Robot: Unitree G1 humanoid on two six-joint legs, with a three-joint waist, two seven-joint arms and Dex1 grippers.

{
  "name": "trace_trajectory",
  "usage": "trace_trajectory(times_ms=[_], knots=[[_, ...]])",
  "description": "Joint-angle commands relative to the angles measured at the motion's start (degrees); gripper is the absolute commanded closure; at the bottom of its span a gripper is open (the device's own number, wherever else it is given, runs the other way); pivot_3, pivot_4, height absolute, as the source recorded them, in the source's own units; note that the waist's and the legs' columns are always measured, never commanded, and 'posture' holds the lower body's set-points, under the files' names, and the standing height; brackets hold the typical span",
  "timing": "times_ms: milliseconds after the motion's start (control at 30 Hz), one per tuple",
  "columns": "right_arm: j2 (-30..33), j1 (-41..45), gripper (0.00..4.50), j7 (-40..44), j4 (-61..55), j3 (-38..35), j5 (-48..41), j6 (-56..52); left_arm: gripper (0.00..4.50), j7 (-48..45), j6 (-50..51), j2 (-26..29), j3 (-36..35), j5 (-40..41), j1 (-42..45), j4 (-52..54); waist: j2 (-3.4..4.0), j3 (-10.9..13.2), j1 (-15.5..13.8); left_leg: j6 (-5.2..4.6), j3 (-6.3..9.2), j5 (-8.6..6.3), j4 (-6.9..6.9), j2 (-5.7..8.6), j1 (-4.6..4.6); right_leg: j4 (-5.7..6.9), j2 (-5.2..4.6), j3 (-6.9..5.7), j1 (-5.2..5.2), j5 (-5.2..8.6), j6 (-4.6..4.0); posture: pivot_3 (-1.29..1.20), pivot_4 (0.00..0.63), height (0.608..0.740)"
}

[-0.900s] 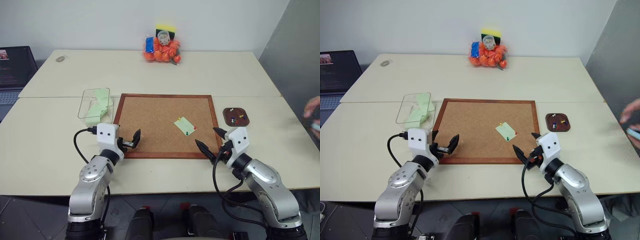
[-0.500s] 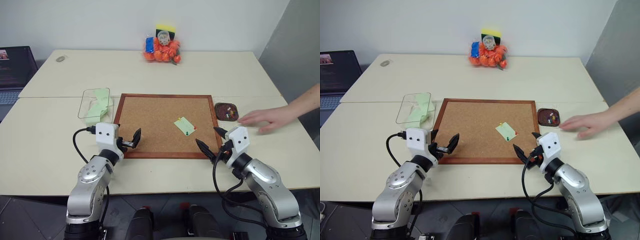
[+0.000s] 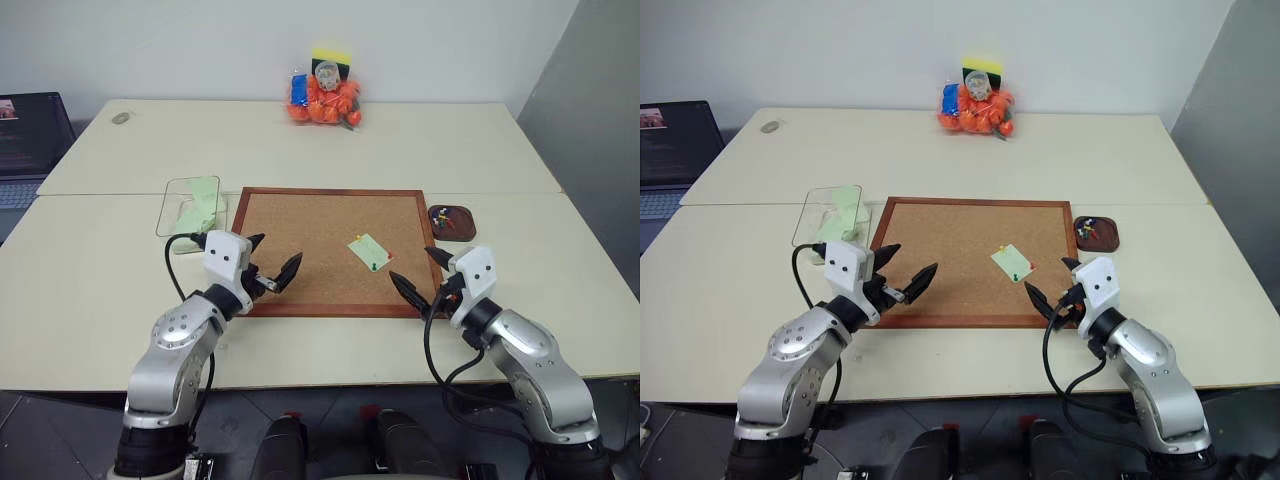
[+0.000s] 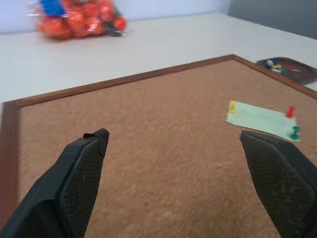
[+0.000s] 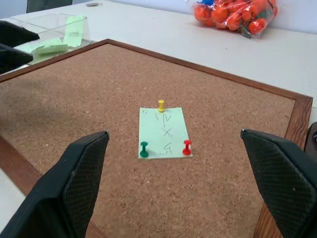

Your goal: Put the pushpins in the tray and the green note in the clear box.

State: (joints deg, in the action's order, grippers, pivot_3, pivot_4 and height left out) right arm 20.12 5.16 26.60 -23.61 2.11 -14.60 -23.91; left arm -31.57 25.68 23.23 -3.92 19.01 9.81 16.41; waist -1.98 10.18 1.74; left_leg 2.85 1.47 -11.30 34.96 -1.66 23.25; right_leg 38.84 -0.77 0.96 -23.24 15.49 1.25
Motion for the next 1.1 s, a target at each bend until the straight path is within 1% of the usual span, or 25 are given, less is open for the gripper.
trace_trajectory(times_ms=[33, 67, 100, 167, 200, 233, 267, 300, 333, 367, 400, 500, 667, 767, 900, 967, 1100], knots=[[-0.4, 4.0, 0.0, 1.2, 2.4, -0.5, -1.1, 1.4, 0.02, -9.1, -0.9, 2.7, 2.1, 3.1, 3.8, -3.5, 0.0, 0.0, 0.0, 0.0, 0.0, 0.0, 0.0, -0.01, 0.0, 0.0, 0.02, -0.01, 0.0, 0.0, 0.0, 0.0, 0.15, 0.74], [-0.9, 5.0, 0.0, 1.2, 3.6, -0.7, -1.4, 1.3, 0.37, -10.9, -0.8, 3.2, 2.8, 3.4, 4.8, -4.8, 0.0, 0.0, 0.0, 0.0, 0.0, 0.0, 0.0, -0.01, 0.0, 0.0, 0.02, 0.0, 0.0, 0.0, 0.0, 0.0, 0.15, 0.74], [-1.6, 6.6, 0.0, 1.1, 5.1, -0.5, -1.7, 0.8, 0.39, -14.3, -1.4, 3.9, 4.2, 3.5, 6.8, -6.9, 0.0, 0.0, 0.0, 0.0, 0.01, 0.0, 0.0, 0.0, 0.0, 0.0, 0.02, -0.01, 0.0, 0.0, 0.0, 0.0, 0.15, 0.74], [-2.1, 10.0, 0.0, 1.9, 8.4, 1.2, -0.5, 1.1, 0.87, -20.3, -2.3, 4.7, 6.5, 3.6, 11.3, -11.8, 0.0, 0.0, -0.1, 0.0, 0.0, 0.0, 0.0, 0.0, 0.0, 0.01, 0.02, -0.02, 0.02, 0.0, 0.0, 0.0, 0.15, 0.74], [-2.1, 11.4, 0.0, 2.6, 9.8, 2.0, 0.0, 1.5, 1.01, -22.9, -3.1, 5.1, 7.5, 3.4, 13.2, -14.2, 0.0, 0.0, 0.0, 0.0, 0.0, 0.0, 0.01, 0.01, 0.0, 0.02, 0.03, -0.02, 0.0, 0.0, 0.0, 0.0, 0.15, 0.74], [-2.0, 12.2, 0.0, 3.2, 10.9, 2.3, 0.3, 1.9, 1.3, -24.3, -3.6, 5.1, 8.1, 3.1, 14.3, -15.9, 0.0, 0.0, 0.0, 0.0, -0.01, 0.0, 0.02, 0.01, -0.01, 0.03, 0.03, -0.02, 0.02, 0.0, 0.0, 0.0, 0.15, 0.74], [-2.0, 13.5, 0.0, 3.6, 12.4, 2.9, 0.8, 2.4, 1.4, -26.0, -5.1, 5.2, 8.9, 2.3, 15.6, -18.4, 0.0, 0.0, 0.0, 0.0, -0.01, 0.0, 0.03, 0.01, 0.0, 0.02, 0.03, -0.02, 0.01, -0.01, 0.01, 0.0, 0.15, 0.74], [-2.1, 14.7, 0.0, 4.0, 13.9, 3.5, 1.3, 3.0, 1.71, -27.3, -6.8, 5.1, 9.7, 1.3, 16.7, -20.9, 0.0, 0.0, 0.0, 0.0, -0.02, 0.0, 0.02, 0.01, 0.0, 0.01, 0.03, -0.01, 0.01, 0.0, 0.0, 0.0, 0.15, 0.74], [-2.2, 15.7, 0.0, 4.3, 15.4, 4.0, 1.8, 3.8, 1.94, -28.3, -8.3, 5.0, 10.3, 0.5, 17.7, -23.1, 0.0, 0.0, 0.0, -0.01, -0.03, 0.0, 0.01, 0.01, 0.0, 0.0, 0.03, 0.0, 0.02, 0.0, -0.01, 0.0, 0.15, 0.74], [-2.2, 16.4, 0.0, 4.5, 16.4, 4.3, 2.1, 4.4, 2.01, -28.9, -9.3, 4.8, 10.7, -0.1, 18.4, -24.7, 0.0, 0.0, 0.1, -0.01, -0.03, 0.0, 0.01, 0.01, 0.0, 0.0, 0.04, 0.0, 0.0, 0.01, -0.02, 0.0, 0.15, 0.74], [-2.6, 17.5, 0.0, 4.4, 17.8, 4.7, 2.5, 4.9, 2.28, -29.5, -10.8, 4.4, 11.2, -0.9, 19.4, -27.0, 0.0, 0.0, 0.1, -0.01, -0.02, 0.0, -0.01, 0.0, 0.0, 0.01, 0.04, 0.0, -0.01, 0.02, -0.05, 0.0, 0.15, 0.74], [-4.2, 20.2, 0.0, 4.6, 21.8, 6.3, 4.0, 6.2, 2.88, -31.0, -14.7, 3.1, 12.4, -2.8, 21.7, -32.7, 0.0, 0.0, 0.1, -0.01, -0.02, 0.0, -0.01, -0.02, 0.03, 0.02, 0.05, 0.0, -0.03, 0.03, -0.07, 0.0, 0.15, 0.74], [-6.0, 23.3, 0.0, 5.1, 28.1, 8.0, 6.1, 9.5, 3.97, -32.2, -20.3, 1.3, 12.9, -5.1, 23.7, -38.7, 0.0, 0.0, 0.0, -0.01, -0.01, 0.0, 0.02, 0.0, 0.05, 0.04, 0.04, -0.01, -0.03, 0.02, -0.06, 0.0, 0.15, 0.74], [-6.7, 24.3, 0.0, 5.5, 30.5, 8.2, 6.5, 10.8, 4.45, -32.0, -22.1, 0.6, 12.7, -6.0, 24.1, -40.7, 0.0, 0.0, 0.0, -0.01, -0.01, 0.0, 0.02, -0.01, 0.06, 0.04, 0.04, -0.01, -0.04, 0.02, -0.07, 0.0, 0.15, 0.74], [-8.9, 26.7, 0.0, 5.5, 35.8, 9.2, 7.9, 12.8, 4.45, -30.8, -25.9, 0.8, 13.2, -8.9, 22.8, -43.4, 0.01, 0.0, 0.1, -0.01, -0.01, 0.0, 0.02, -0.01, 0.05, 0.05, 0.04, -0.01, -0.04, 0.0, -0.09, 0.0, 0.15, 0.74], [-9.8, 27.7, 0.0, 5.5, 38.7, 9.4, 8.4, 14.1, 4.45, -28.4, -26.5, 0.9, 13.8, -11.3, 21.8, -44.3, 0.01, 0.0, 0.2, -0.01, -0.02, 0.0, 0.02, -0.02, 0.02, 0.08, 0.05, 0.01, -0.04, 0.0, -0.1, 0.0, 0.15, 0.74], [-11.5, 29.4, 0.0, 5.6, 43.3, 8.7, 8.6, 15.0, 4.45, -26.7, -25.7, 0.3, 14.1, -12.2, 18.9, -42.0, 0.01, 0.0, 0.1, -0.01, -0.02, 0.0, 0.01, -0.02, 0.0, 0.11, 0.04, 0.01, -0.02, -0.04, -0.17, 0.0, 0.15, 0.74]])
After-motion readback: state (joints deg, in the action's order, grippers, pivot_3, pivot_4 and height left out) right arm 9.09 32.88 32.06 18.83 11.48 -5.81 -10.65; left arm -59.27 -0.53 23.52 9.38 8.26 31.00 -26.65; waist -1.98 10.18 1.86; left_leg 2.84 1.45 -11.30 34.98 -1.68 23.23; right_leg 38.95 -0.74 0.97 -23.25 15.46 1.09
